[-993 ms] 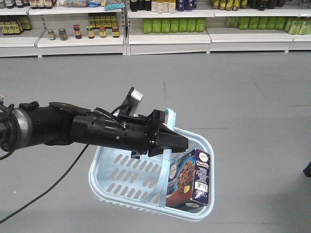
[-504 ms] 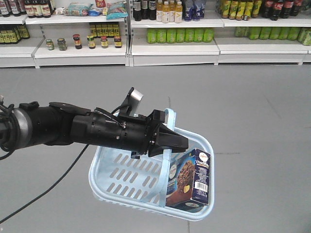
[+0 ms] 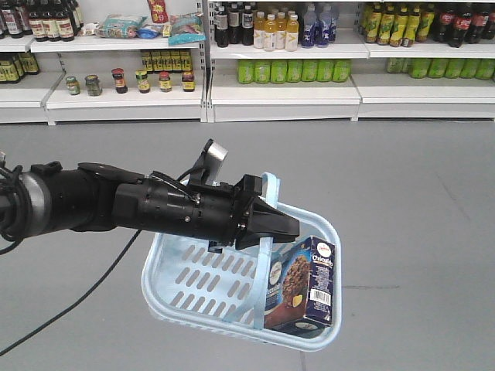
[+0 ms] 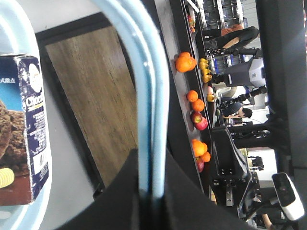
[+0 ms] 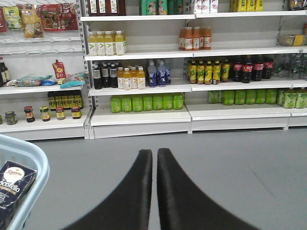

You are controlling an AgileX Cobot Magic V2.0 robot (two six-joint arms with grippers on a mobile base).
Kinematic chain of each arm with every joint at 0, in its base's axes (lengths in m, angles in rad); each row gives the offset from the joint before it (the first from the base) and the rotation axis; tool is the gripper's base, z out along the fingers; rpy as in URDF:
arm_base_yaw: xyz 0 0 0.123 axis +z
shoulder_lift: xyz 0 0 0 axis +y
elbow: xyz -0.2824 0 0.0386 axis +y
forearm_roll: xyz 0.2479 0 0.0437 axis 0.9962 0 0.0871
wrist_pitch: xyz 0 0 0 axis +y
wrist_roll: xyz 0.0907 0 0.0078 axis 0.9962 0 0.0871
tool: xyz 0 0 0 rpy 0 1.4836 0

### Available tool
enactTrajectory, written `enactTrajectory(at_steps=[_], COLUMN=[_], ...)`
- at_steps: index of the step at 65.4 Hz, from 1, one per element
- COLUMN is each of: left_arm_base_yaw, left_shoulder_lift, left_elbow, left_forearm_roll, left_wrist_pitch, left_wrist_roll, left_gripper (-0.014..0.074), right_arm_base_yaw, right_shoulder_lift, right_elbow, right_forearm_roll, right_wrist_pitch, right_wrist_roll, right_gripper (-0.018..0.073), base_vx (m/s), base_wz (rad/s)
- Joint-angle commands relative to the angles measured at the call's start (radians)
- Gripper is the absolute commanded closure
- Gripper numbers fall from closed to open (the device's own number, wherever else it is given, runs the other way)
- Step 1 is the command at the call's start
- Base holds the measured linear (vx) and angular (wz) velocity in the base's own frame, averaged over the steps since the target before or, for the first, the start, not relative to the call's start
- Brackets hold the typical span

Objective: Left arm holds basket, right arm returns cookies

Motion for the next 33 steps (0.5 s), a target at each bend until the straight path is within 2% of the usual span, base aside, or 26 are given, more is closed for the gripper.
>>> enactTrajectory(at_steps=[1,33], left_arm_base_yaw=[-0.006,-0.006], left_shoulder_lift=[-0.064,-0.064], left_elbow=[-0.029,-0.029], left_forearm_roll=[-0.119,-0.119], left_wrist_pitch=[0.065,0.065], left_wrist_roll=[0.014,0.014], left_gripper=[0.0600,0.0600], right_arm_base_yaw=[0.000,0.000], right_shoulder_lift=[-0.009,-0.009], right_elbow=[0.017,0.017], right_forearm_roll=[-0.012,-0.012], right_wrist_pitch=[-0.069,-0.069], right_wrist_roll=[-0.004,-0.004], right_gripper=[0.0565,0.0565], base_vx=[0.40,0.39], base_wz=[-0.01,-0.02])
